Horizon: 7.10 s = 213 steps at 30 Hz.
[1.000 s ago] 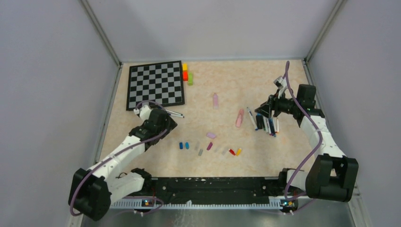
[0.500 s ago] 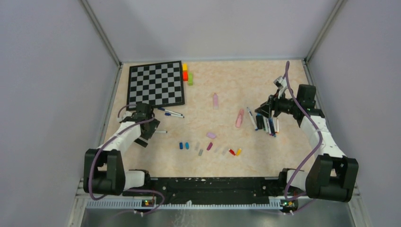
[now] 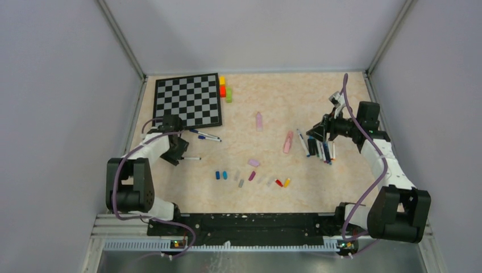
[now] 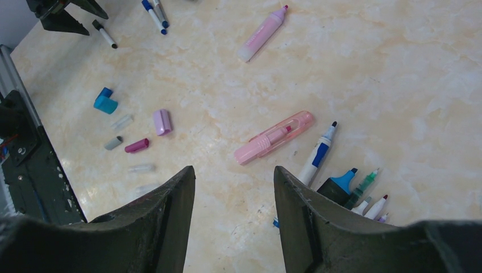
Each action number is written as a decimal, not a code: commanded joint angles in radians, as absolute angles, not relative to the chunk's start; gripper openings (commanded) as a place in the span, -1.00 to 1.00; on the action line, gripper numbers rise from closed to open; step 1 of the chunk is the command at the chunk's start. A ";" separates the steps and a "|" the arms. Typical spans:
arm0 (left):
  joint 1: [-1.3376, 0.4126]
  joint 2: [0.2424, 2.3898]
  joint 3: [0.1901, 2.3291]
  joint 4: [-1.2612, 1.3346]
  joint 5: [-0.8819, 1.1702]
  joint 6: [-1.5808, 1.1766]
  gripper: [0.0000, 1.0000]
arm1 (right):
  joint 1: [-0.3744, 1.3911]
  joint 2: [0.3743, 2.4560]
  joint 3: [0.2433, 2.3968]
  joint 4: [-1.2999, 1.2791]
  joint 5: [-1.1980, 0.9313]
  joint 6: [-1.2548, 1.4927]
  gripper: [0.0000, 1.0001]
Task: Open the pen caps
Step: Pick up the pen from the center of the board, then open the pen cap from the pen, then place the pen at the center of the board.
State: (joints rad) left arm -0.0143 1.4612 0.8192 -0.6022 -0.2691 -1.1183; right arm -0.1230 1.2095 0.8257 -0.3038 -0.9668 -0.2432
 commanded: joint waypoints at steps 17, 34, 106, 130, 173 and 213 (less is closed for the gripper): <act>0.029 1.556 0.890 -0.632 -0.269 -1.105 -0.13 | -0.135 1.206 0.843 -0.284 -0.974 -0.267 0.04; 0.042 1.571 0.925 -0.656 -0.239 -1.069 -0.58 | -0.134 1.204 0.847 -0.288 -0.973 -0.268 0.04; -0.934 1.581 0.570 1.526 0.074 -0.624 -1.00 | 0.224 1.246 0.633 0.337 -1.367 0.200 -1.00; -0.933 1.567 0.607 1.351 0.114 -0.669 -0.11 | 0.225 1.244 0.667 0.225 -1.358 0.118 -1.00; -0.933 1.528 0.680 1.126 0.052 -0.698 -1.00 | 0.224 1.253 0.689 0.117 -1.295 0.020 -1.00; -0.707 1.011 0.315 0.568 0.364 -0.828 -1.00 | 0.264 1.694 1.066 -0.148 -0.650 0.029 -1.00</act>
